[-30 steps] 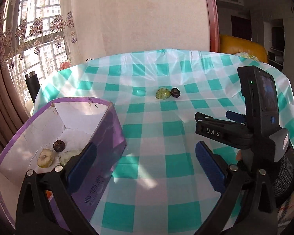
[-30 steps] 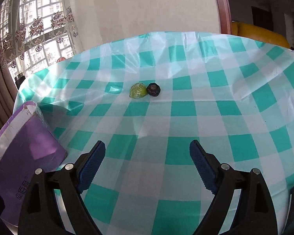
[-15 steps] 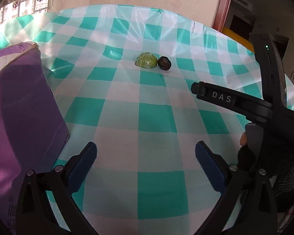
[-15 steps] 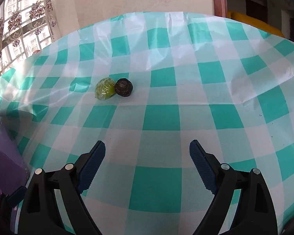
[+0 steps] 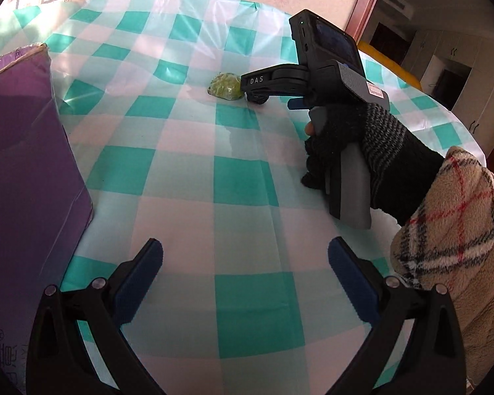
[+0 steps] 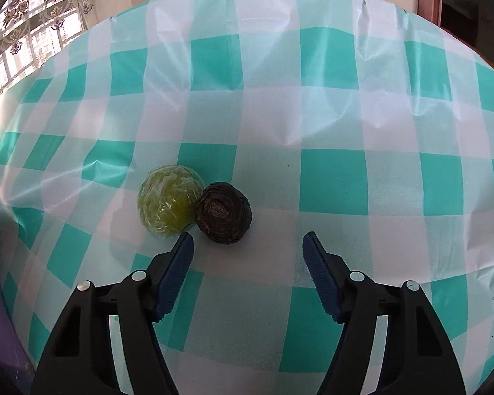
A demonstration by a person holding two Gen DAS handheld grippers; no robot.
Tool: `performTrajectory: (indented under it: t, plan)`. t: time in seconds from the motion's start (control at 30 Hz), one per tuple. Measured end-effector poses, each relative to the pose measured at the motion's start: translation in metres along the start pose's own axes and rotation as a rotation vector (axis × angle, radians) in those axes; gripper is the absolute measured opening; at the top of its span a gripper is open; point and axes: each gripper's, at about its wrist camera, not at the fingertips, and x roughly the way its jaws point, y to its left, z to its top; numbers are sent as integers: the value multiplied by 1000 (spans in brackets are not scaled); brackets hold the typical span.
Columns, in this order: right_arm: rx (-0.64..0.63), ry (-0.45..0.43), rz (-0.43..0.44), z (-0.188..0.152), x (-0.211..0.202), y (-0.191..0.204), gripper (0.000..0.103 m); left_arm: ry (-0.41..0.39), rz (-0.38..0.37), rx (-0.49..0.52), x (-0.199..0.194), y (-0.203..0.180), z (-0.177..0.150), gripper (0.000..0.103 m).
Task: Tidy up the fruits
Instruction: 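Withdraw both grippers from the box toward the last two fruits, then grasp the dark brown fruit with the right gripper while the left grasps the bagged green fruit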
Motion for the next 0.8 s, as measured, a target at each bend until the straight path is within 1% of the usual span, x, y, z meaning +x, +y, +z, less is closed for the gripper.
performTrajectory:
  t: [0.07,0.1,0.13,0.17,0.23,0.3,0.33,0.4,0.5,0.57,0.63,0.7,0.8]
  plan:
    - [12,13,36,4,5,-2,56,2,5,6,0,-1,0,101]
    - [17,7,52,4,5,-4,54,5,7,7,0,-2,-1,101]
    - [21,5,83,4,4,-5,39,12,7,8,2,-2,0,101]
    - [44,2,110,3,3,-10,35,18,7,5,3,-2,1,101]
    - [156,-16,200,-2,0,-30,34,8,33,-9,6,-2,6,101]
    - [322,-54,285,-11,-3,-63,34,-3,50,-21,14,-1,17,101]
    - [372,-75,289,-15,-6,-74,34,-6,62,-25,20,-1,23,101]
    - [392,-110,304,-19,-14,-85,34,-24,101,-39,33,0,41,100]
    - [428,-146,331,-29,-26,-94,34,-56,148,-101,59,8,77,100]
    - [456,-149,346,-32,-29,-99,34,-57,163,-149,82,13,102,90]
    - [461,-152,360,-38,-34,-100,34,-51,176,-184,104,16,125,86]
    - [452,-152,368,-44,-39,-100,34,-52,194,-192,122,13,144,86]
    - [428,-152,373,-48,-43,-99,34,-40,221,-166,147,5,168,86]
